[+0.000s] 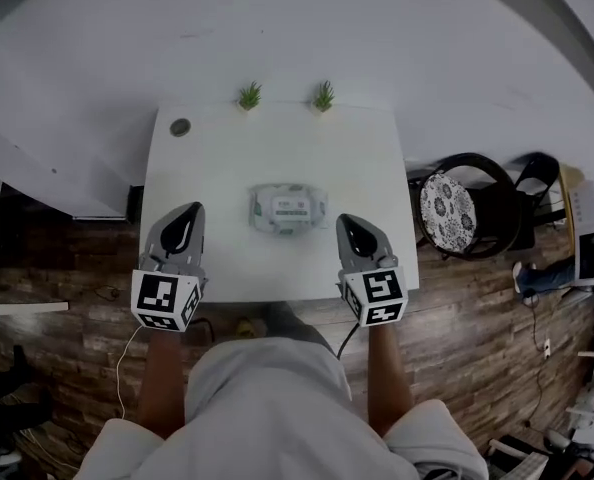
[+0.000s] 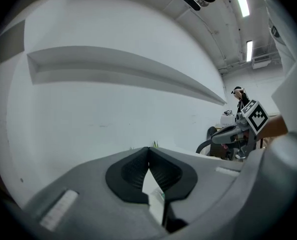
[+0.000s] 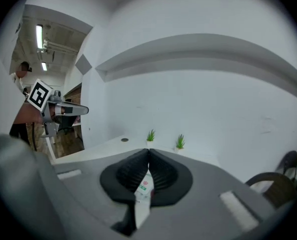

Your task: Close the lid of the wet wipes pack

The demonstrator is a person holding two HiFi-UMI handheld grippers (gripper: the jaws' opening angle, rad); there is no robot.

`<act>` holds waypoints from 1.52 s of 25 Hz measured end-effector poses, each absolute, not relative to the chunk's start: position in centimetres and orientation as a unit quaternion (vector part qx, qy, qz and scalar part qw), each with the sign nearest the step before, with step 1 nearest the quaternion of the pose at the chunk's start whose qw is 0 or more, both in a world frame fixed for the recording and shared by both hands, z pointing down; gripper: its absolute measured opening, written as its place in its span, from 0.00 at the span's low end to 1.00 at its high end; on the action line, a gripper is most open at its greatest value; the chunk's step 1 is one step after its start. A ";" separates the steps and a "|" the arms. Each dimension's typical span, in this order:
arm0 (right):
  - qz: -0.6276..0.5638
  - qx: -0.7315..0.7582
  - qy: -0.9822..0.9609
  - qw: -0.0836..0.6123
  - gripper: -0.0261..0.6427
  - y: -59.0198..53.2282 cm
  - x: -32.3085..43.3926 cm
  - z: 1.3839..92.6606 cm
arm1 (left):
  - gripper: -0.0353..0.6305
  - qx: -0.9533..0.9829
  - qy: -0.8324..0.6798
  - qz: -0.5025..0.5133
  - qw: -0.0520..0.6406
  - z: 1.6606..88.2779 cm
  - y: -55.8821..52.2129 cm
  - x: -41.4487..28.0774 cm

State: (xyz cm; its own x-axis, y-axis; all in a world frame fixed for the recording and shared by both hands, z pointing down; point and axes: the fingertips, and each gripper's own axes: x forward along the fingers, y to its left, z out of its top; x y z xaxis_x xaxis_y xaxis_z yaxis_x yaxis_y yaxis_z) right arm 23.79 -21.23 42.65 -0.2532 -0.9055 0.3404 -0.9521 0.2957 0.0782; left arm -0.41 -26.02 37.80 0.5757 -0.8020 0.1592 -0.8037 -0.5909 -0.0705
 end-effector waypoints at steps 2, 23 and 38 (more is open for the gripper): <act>0.070 0.608 -0.777 0.147 0.05 -19.9 24.4 41.6 | 0.06 0.889 -0.451 0.080 -0.004 37.0 -25.2 -0.8; 0.031 0.683 -0.727 0.061 0.04 -11.6 24.6 35.8 | 0.06 0.892 -0.447 0.030 -0.058 31.7 -19.8 -4.2; 0.018 0.699 -0.714 0.050 0.04 -10.1 24.6 34.7 | 0.06 0.894 -0.442 0.020 -0.065 31.1 -18.8 -4.8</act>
